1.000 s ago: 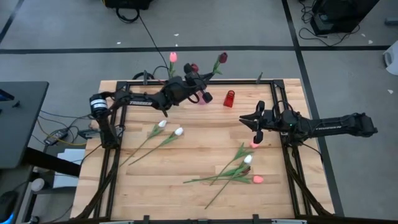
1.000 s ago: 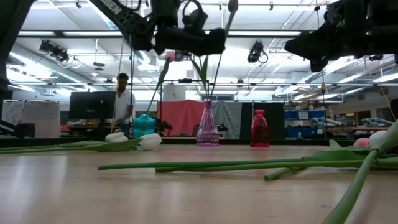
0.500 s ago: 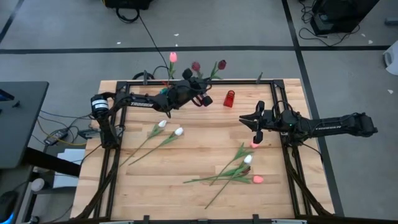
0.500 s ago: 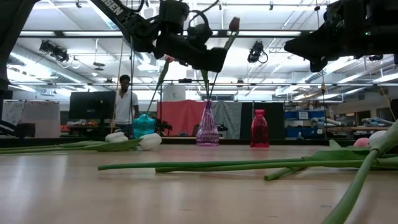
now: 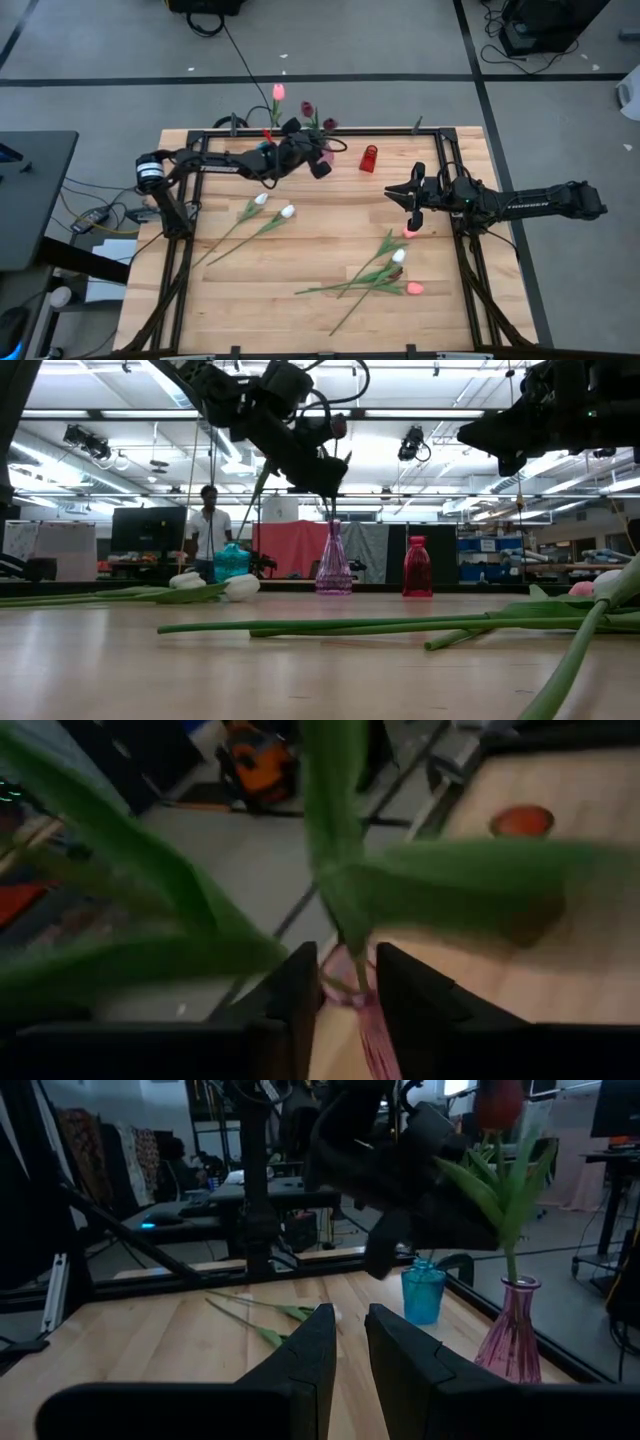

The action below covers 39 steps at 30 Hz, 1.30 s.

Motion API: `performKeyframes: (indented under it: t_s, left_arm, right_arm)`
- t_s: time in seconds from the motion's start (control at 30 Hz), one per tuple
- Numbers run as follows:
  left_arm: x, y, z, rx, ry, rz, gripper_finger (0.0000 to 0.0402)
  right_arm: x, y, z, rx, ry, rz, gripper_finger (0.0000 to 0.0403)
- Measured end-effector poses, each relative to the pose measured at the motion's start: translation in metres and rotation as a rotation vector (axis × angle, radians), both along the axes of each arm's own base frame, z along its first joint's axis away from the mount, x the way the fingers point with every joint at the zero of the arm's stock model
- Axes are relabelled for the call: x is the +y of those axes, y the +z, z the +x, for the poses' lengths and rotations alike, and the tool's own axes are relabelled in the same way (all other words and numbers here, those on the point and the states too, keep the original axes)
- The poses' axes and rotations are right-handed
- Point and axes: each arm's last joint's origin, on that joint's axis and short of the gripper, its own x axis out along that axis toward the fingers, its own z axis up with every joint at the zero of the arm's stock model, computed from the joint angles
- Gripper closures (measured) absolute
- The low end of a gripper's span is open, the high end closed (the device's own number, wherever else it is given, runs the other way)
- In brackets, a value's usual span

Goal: Sort flowers into vase by color
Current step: Put the top left dark red flower into the violet vase, then put the top right white flower into the red vase

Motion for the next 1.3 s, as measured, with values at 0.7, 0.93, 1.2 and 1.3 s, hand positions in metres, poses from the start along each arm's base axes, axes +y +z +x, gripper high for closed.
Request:
performKeyframes:
  t_s: [0.7, 0.93, 1.2, 1.3]
  left_arm:
    - [-0.095, 0.018, -0.061, 0.423, -0.301, -0.374, 0.0250]
    - [-0.126, -0.026, -0.088, 0.572, -0.156, -0.754, 0.0250]
    - [-0.134, -0.063, -0.110, 0.596, 0.022, -0.956, 0.0250]
    - [-0.135, -0.072, -0.117, 0.631, 0.034, -0.980, 0.0250]
  right_arm:
    - [0.001, 0.001, -0.002, -0.004, 0.010, 0.000, 0.0328]
    - [0.001, 0.001, -0.002, -0.008, 0.019, 0.003, 0.0328]
    - [0.001, 0.002, -0.002, -0.015, 0.019, 0.013, 0.0328]
    - [0.001, 0.002, -0.002, -0.016, 0.020, 0.013, 0.0328]
